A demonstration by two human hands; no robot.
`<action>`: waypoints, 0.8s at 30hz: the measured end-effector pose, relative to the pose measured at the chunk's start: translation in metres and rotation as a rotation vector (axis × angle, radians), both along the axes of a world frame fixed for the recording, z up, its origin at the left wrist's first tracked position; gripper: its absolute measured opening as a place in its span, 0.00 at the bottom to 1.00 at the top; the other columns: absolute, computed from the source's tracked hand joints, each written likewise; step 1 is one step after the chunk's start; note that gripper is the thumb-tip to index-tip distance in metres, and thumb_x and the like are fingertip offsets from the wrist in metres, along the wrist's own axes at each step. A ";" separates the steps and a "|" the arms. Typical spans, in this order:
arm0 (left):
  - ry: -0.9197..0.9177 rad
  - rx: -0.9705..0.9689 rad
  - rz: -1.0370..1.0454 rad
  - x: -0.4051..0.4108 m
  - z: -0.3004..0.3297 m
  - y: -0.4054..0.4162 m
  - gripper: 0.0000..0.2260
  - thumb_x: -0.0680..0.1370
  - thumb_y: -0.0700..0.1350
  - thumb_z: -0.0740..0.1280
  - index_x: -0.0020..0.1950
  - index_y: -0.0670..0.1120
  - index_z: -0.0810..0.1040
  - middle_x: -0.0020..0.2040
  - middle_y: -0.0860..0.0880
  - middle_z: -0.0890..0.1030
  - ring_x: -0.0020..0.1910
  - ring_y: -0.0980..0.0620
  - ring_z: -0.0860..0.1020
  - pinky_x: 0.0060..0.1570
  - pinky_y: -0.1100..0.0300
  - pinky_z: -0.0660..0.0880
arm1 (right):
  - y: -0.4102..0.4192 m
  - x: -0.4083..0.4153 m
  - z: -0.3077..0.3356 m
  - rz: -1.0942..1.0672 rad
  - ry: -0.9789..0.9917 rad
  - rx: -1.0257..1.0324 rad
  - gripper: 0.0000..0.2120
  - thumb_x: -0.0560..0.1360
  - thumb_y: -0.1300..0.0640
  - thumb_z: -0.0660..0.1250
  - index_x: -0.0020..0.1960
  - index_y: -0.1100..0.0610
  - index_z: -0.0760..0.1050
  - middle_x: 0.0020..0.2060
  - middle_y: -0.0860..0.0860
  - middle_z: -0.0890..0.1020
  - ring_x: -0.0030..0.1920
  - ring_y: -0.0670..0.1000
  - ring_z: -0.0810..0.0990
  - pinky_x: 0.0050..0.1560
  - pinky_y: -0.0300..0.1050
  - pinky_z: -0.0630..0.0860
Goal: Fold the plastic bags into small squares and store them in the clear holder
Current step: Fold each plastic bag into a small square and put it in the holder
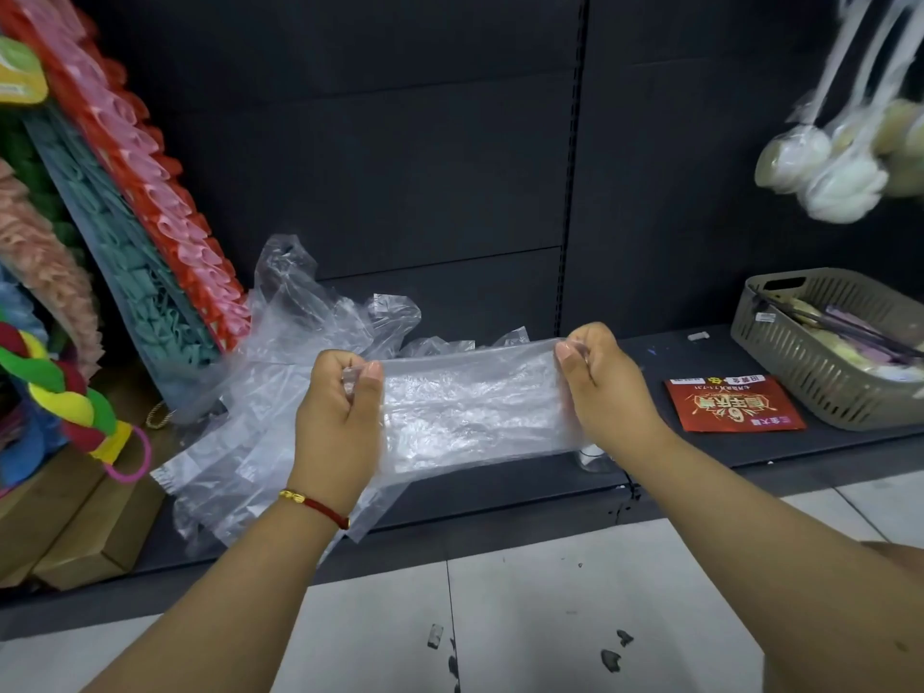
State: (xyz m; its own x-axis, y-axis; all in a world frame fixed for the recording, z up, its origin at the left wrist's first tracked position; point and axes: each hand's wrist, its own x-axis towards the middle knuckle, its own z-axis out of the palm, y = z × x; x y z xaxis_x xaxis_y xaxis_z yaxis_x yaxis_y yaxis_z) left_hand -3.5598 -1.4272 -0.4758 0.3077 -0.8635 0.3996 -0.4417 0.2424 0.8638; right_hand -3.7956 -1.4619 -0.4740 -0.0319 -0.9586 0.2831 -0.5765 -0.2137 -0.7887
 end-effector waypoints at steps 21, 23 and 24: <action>0.337 0.293 -0.276 0.027 0.015 0.003 0.09 0.77 0.33 0.67 0.49 0.46 0.82 0.28 0.51 0.77 0.25 0.56 0.71 0.26 0.69 0.68 | -0.009 -0.014 -0.005 0.246 -0.405 0.183 0.07 0.74 0.63 0.72 0.42 0.51 0.82 0.41 0.53 0.80 0.42 0.51 0.74 0.47 0.43 0.74; 0.336 0.300 -0.275 0.027 0.015 0.004 0.08 0.76 0.31 0.67 0.48 0.42 0.82 0.28 0.54 0.80 0.24 0.60 0.73 0.27 0.71 0.70 | -0.008 -0.015 -0.003 0.240 -0.393 0.203 0.07 0.75 0.62 0.71 0.44 0.50 0.83 0.42 0.52 0.81 0.44 0.48 0.76 0.51 0.40 0.74; 0.333 0.306 -0.284 0.028 0.016 0.004 0.08 0.75 0.30 0.68 0.48 0.41 0.82 0.29 0.55 0.80 0.25 0.60 0.75 0.28 0.72 0.70 | -0.007 -0.015 -0.003 0.248 -0.393 0.211 0.07 0.74 0.62 0.72 0.46 0.50 0.84 0.42 0.50 0.81 0.44 0.47 0.76 0.52 0.40 0.73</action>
State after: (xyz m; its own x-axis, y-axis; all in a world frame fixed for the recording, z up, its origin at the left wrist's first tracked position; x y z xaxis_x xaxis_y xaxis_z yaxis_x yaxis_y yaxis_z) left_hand -3.5321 -1.4232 -0.4601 0.1117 -0.9930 0.0372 -0.0849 0.0277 0.9960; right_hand -3.8108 -1.4692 -0.4770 0.1391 -0.9857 0.0948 -0.1799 -0.1193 -0.9764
